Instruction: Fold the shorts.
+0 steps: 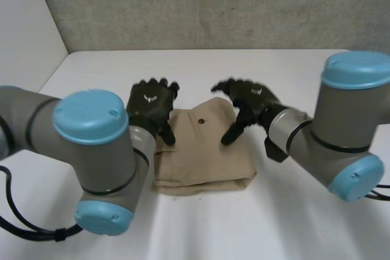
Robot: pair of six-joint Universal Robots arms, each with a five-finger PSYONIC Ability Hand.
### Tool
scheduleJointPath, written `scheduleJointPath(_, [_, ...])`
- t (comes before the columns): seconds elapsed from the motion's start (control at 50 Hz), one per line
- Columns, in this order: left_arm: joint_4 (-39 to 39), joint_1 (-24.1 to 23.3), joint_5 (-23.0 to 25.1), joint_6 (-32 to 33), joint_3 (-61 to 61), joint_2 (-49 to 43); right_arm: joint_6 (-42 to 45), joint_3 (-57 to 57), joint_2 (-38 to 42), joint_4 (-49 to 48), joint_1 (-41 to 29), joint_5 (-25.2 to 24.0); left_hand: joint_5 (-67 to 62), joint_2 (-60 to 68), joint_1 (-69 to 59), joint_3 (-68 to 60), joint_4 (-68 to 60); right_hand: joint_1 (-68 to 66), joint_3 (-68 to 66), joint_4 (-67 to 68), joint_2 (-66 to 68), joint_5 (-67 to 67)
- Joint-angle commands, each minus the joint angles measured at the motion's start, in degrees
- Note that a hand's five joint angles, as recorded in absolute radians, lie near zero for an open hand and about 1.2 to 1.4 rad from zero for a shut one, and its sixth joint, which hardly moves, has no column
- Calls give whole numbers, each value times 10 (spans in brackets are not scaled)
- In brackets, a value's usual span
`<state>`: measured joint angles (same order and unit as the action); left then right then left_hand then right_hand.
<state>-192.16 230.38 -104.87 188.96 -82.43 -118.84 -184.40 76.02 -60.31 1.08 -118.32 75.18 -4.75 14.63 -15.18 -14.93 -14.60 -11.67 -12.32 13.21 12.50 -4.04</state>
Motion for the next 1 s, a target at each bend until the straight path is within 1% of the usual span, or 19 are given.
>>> scheduleJointPath(0.02, [27,-2,-4,4,-1,-69,96,-46,97,37,-7,58,-7,8,-3,-5,-8,17,23,-32,-25,40])
scheduleJointPath(0.06, [36,-2,-4,4,1,-79,130,-51,113,37,-7,88,-7,8,-3,-5,-8,17,23,-32,-25,40])
scheduleJointPath(0.1, [51,-2,-3,5,3,-89,153,-52,122,41,-7,102,-7,8,-3,-5,-8,17,23,-32,-25,40])
scheduleJointPath(0.14, [58,-1,-3,5,4,-92,184,-44,126,45,-6,111,-7,8,-3,-5,-8,17,23,-32,-25,40])
scheduleJointPath(0.2, [68,0,-2,5,3,-90,200,-33,119,52,-2,114,-9,10,-4,-7,-10,17,23,-32,-25,40])
scheduleJointPath(0.34, [74,5,0,12,5,-71,196,8,34,39,4,108,-9,10,-4,-7,-10,17,23,-32,-25,40])
scheduleJointPath(0.46, [88,16,3,26,11,11,193,22,-44,16,-1,112,-9,10,-4,-7,-10,17,23,-32,-25,40])
scheduleJointPath(0.5, [93,21,3,27,22,62,193,23,-64,12,1,113,-7,8,-3,-5,-8,17,23,-32,-25,40])
scheduleJointPath(0.54, [97,23,3,26,31,91,186,22,-103,6,3,120,-7,8,-3,-5,-8,17,23,-32,-25,40])
scheduleJointPath(0.58, [107,32,3,26,50,142,178,21,-140,1,5,132,-8,10,-4,-7,-10,17,23,-32,-25,40])
scheduleJointPath(0.6, [111,37,2,26,56,155,167,19,-175,-1,11,153,-9,10,-4,-7,-10,17,23,-32,-25,40])
scheduleJointPath(0.62, [125,49,1,25,70,177,162,17,-192,-1,17,165,-12,13,-8,-10,-13,17,23,-32,-25,40])
scheduleJointPath(0.66, [148,64,1,24,89,195,153,12,-216,1,34,187,-14,15,-9,-12,-15,17,23,-32,-25,40])
scheduleJointPath(0.68, [160,71,1,22,96,202,147,8,-235,7,54,198,-14,15,-9,-12,-15,17,23,-32,-25,40])
scheduleJointPath(0.7, [192,84,3,19,114,212,146,5,-241,10,59,201,-14,15,-9,-12,-15,17,23,-32,-25,40])
scheduleJointPath(0.78, [265,106,14,-2,143,220,146,-4,-262,54,78,195,-4,5,1,-2,-5,17,23,-32,-25,40])
scheduleJointPath(0.86, [303,121,43,-24,156,222,145,-25,-261,103,80,181,20,-19,24,22,19,17,23,-32,-25,40])
scheduleJointPath(0.94, [306,135,57,-43,153,229,145,-30,-261,117,83,174,33,-32,38,35,32,17,23,-32,-25,40])
scheduleJointPath(1.0, [307,138,58,-56,151,228,145,-30,-265,117,84,174,40,-39,45,42,39,17,23,-32,-25,40])
